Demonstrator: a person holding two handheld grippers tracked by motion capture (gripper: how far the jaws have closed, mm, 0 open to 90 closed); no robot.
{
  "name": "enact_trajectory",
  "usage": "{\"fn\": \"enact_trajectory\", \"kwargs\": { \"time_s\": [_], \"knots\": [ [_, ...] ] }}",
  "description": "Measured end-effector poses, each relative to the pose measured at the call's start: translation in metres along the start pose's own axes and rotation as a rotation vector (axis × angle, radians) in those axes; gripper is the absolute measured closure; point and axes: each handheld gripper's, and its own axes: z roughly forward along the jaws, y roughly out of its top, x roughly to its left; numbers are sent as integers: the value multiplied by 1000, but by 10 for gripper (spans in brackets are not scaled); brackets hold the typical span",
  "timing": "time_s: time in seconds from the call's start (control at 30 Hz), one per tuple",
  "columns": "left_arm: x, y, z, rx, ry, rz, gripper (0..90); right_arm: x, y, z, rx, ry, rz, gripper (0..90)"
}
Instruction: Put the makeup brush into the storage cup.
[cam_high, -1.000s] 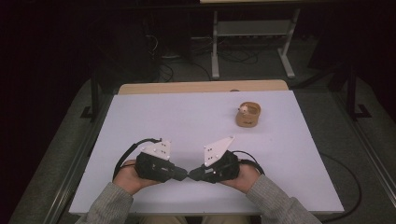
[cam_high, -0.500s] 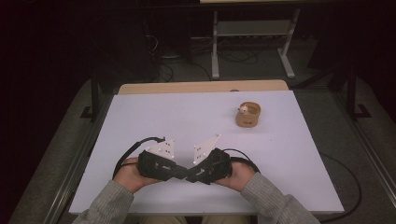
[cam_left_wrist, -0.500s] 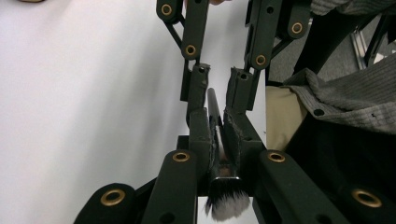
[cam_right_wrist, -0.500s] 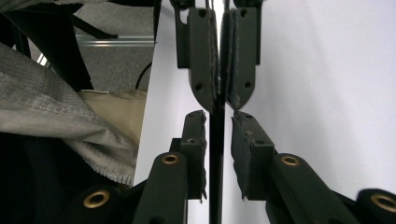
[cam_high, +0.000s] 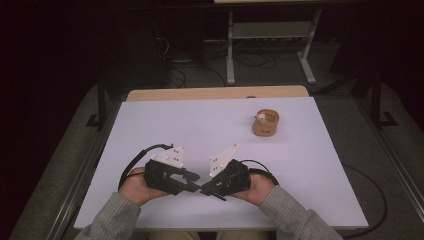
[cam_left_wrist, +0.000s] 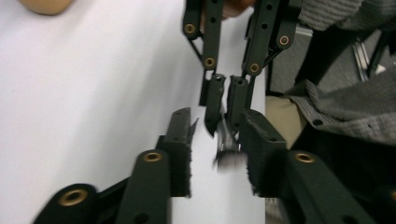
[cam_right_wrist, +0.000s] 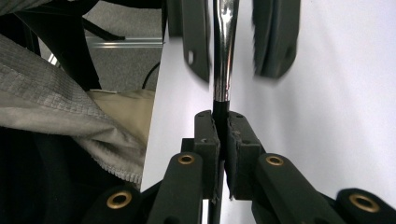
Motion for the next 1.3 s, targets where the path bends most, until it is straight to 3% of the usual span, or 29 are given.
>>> {"fn": "enact_trajectory", "kwargs": {
  "time_s": [0.2,0.57,0.9,1.3],
  "knots": [
    [1,-7,-10,-27,35,-26,570,-8,-12,-13,-51,-14,58,837],
    [0,-26,-12,-56,80,-69,529,-23,-23,-40,-145,-75,137,836],
    [-2,-44,-13,-81,130,-113,491,-37,-24,-57,-179,-126,177,836],
    [-3,-57,-10,-91,180,-135,456,-57,-26,-82,-203,-196,220,836]
  ]
}}
